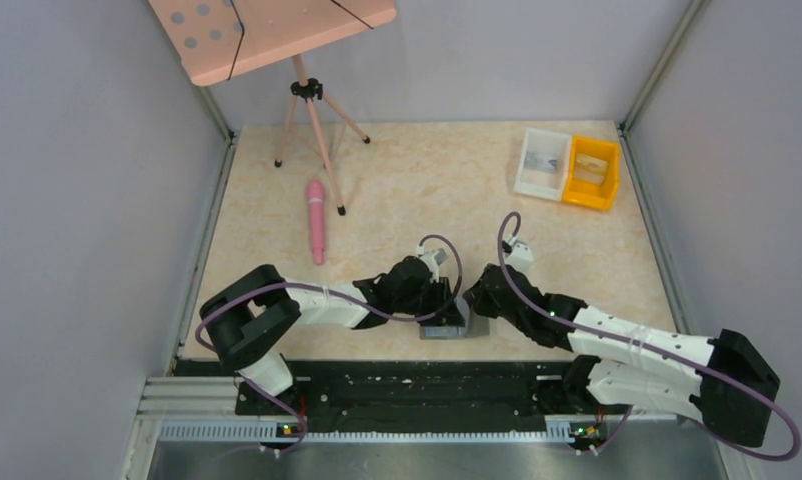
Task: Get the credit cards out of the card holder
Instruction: Remove the credit card from the card holder.
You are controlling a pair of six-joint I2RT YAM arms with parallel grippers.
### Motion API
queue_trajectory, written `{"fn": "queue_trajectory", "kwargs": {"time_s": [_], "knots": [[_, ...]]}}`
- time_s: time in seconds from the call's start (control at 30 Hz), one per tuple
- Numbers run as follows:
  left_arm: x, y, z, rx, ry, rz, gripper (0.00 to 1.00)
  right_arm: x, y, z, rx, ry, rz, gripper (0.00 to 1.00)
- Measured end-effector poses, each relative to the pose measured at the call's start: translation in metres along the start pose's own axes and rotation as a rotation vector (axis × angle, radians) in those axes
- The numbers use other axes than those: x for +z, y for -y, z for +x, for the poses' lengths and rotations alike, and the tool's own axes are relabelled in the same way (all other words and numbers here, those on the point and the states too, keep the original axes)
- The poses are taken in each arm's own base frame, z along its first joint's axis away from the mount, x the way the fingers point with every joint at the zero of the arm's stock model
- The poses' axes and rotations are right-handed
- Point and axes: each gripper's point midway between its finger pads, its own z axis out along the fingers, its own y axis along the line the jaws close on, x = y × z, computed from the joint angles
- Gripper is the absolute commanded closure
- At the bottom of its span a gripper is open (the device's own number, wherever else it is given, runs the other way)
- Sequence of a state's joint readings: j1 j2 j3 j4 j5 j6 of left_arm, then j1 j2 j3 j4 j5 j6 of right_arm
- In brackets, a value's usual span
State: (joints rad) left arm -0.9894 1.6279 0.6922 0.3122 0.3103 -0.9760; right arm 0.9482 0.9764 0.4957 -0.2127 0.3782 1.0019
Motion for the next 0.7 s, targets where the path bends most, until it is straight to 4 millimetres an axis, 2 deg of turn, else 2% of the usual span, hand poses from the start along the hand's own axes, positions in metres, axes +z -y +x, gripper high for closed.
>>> {"fn": "queue_trajectory", "kwargs": {"time_s": [0.23,0.43,0.57,0.7], "knots": [[-0.002,-0.009,0.002,-0.011,0.013,-0.025,0.70,0.017,0.007,0.020,0.025,-0.073,0.015,0.92],[-0.013,-0.011,-0.003,-0.014,0.056,-0.055,0.71,0.025,0.019,0.029,0.040,-0.120,0.045,0.85],[-0.022,-0.015,-0.009,-0.016,0.098,-0.098,0.70,0.022,0.040,0.034,0.022,-0.126,0.037,0.83],[-0.035,-0.029,-0.014,-0.031,0.139,-0.164,0.72,0.019,0.045,0.038,-0.017,-0.138,-0.024,0.82]]}}
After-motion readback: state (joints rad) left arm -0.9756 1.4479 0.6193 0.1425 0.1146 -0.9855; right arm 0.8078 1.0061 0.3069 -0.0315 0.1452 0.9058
